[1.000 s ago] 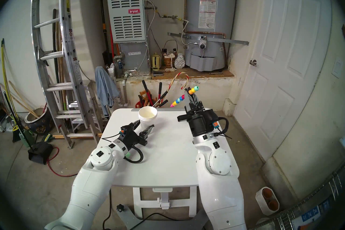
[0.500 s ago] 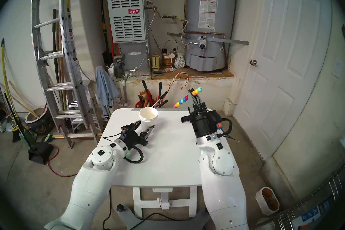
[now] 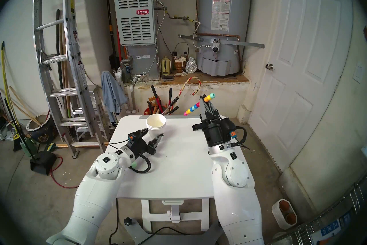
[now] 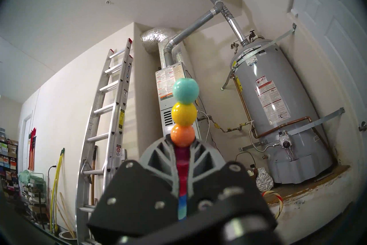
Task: Switch the marker to another color
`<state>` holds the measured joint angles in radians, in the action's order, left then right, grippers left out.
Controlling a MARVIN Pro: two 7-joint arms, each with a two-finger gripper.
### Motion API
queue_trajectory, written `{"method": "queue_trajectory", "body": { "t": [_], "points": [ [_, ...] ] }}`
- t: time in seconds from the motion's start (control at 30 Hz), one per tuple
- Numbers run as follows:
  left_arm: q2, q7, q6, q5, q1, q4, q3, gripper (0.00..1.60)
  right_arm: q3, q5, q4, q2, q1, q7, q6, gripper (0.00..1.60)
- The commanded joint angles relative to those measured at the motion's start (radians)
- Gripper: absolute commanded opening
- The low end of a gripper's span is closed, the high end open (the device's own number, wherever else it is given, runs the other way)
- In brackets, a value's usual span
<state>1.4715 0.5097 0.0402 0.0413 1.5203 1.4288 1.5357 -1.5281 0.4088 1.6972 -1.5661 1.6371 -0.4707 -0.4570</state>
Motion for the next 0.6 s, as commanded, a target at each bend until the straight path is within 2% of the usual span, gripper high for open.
{"method": "queue_trajectory", "body": {
  "t": [0.0, 0.1, 0.13, 0.57],
  "points": [
    [0.000, 0.010, -0.009, -0.015, 0.001, 0.023, 0.007, 1.52, 0.002, 0.007, 0.013, -0.006, -0.016, -0.003, -0.005, 0.00],
    [0.000, 0.011, -0.014, -0.016, 0.002, 0.027, 0.010, 1.54, 0.003, 0.006, 0.013, -0.007, -0.016, -0.002, -0.005, 0.00],
    [0.000, 0.013, -0.016, -0.018, 0.002, 0.028, 0.013, 1.60, 0.003, 0.005, 0.013, -0.007, -0.017, -0.003, -0.005, 0.00],
    [-0.010, 0.069, -0.012, -0.055, 0.018, 0.061, 0.030, 1.60, 0.006, 0.002, 0.003, -0.010, -0.024, -0.004, -0.005, 0.00]
  ]
}}
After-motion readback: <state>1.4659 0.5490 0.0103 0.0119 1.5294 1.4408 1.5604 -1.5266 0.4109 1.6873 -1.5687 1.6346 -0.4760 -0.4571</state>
